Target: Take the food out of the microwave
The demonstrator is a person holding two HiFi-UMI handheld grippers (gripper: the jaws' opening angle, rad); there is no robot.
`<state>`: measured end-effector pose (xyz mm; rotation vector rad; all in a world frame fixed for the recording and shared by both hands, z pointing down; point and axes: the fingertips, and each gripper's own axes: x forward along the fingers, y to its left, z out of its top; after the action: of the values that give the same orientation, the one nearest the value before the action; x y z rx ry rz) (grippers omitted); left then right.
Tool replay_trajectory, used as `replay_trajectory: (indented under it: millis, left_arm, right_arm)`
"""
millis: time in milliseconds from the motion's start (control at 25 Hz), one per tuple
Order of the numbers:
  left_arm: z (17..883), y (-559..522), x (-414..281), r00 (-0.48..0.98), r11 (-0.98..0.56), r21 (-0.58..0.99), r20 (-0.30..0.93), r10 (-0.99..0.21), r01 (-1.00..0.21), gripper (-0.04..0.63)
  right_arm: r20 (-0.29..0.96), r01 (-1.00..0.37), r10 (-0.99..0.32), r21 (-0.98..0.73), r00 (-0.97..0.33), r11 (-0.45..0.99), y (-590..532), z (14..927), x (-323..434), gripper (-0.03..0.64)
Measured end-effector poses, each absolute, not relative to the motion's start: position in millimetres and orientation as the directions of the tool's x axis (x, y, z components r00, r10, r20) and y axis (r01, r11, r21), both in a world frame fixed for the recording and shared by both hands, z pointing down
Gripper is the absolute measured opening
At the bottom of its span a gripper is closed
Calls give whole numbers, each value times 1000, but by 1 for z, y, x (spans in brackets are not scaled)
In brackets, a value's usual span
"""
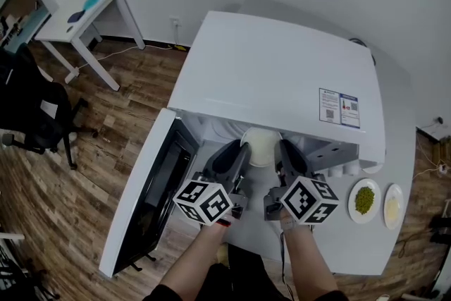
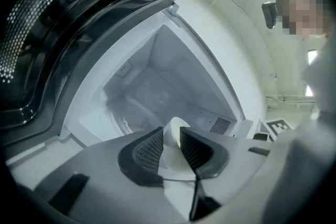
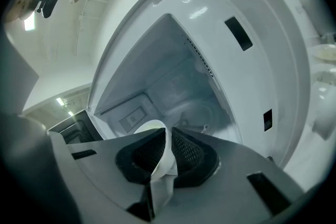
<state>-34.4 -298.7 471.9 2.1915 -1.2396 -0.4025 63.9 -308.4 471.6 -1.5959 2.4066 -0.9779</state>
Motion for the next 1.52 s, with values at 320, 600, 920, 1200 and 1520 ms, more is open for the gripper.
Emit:
replay_trajectory:
  millis: [320, 600, 920, 1200, 1520]
  left_arm:
    - [468, -286, -35, 534, -402, 616, 36, -845, -677, 97]
    - [467, -271, -37, 545, -406, 615, 46, -837, -676, 97]
    - [472, -252, -35, 563, -401, 617, 84, -822, -677, 97]
    - [472, -234, -31, 579, -410, 611, 97, -810, -677, 97]
    - [471, -209, -26, 608, -435, 594, 116, -786, -676, 97]
  right_arm:
    - [273, -796, -851, -556, -448, 240, -296, 469, 62, 51]
    - [280, -797, -851, -557, -444, 233, -281, 467, 61, 51]
    - [309, -803, -845, -557, -436, 211, -260, 472, 61, 51]
    - [315, -807, -847, -554, -429, 203, -241, 470, 64, 51]
    - [329, -800, -843, -572, -425, 180, -216, 472, 68, 51]
